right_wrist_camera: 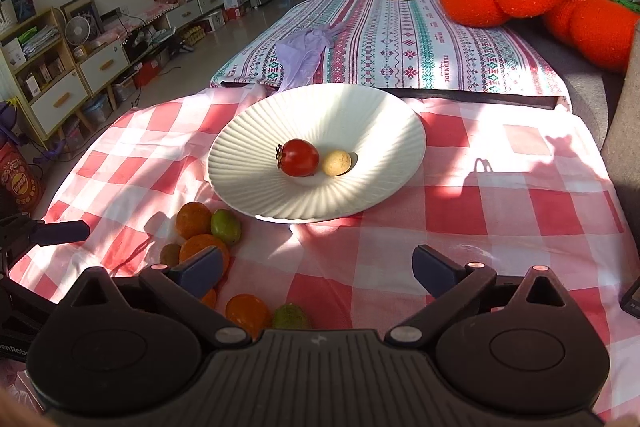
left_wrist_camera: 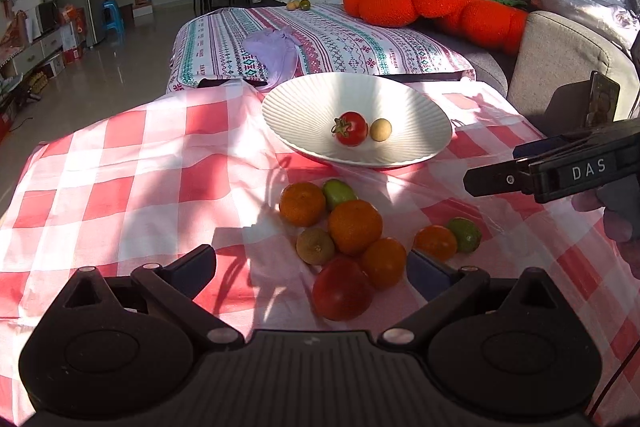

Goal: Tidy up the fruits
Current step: 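Withdraw both tools from the plate back toward the fruit cluster, then grasp a large red tomato with the left tool while the right tool grasps a green lime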

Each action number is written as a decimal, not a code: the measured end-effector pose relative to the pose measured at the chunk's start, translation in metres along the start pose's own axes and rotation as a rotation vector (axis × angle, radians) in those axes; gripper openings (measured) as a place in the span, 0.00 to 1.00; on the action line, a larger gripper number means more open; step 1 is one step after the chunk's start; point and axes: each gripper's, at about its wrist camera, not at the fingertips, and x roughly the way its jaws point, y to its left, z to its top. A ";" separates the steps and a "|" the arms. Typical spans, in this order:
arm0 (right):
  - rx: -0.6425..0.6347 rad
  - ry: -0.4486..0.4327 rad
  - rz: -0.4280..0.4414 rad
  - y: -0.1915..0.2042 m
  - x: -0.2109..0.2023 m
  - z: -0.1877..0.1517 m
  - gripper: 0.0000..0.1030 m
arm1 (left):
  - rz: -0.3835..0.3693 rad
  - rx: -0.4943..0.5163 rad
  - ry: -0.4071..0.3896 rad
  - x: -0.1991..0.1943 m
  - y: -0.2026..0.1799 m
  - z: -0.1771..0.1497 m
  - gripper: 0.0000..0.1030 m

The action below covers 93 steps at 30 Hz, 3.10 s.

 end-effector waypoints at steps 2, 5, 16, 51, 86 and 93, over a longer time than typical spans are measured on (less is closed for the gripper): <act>-0.015 0.008 -0.005 0.000 0.001 -0.007 0.99 | 0.004 0.000 0.002 0.002 0.002 -0.007 1.00; -0.038 0.029 -0.003 0.002 0.004 -0.019 0.99 | 0.006 -0.009 0.006 0.007 0.005 -0.018 1.00; -0.126 0.109 -0.027 0.006 0.023 -0.049 0.99 | 0.024 0.024 0.038 0.026 0.000 -0.039 1.00; -0.290 0.046 0.005 0.025 0.018 -0.045 0.35 | -0.090 0.023 -0.028 0.018 -0.009 -0.037 0.58; -0.027 -0.003 0.078 -0.005 -0.005 -0.003 0.23 | -0.132 -0.085 -0.004 0.003 -0.006 0.002 0.46; 0.021 -0.037 0.066 -0.016 0.001 0.020 0.23 | -0.131 -0.086 -0.025 0.011 -0.014 0.025 0.46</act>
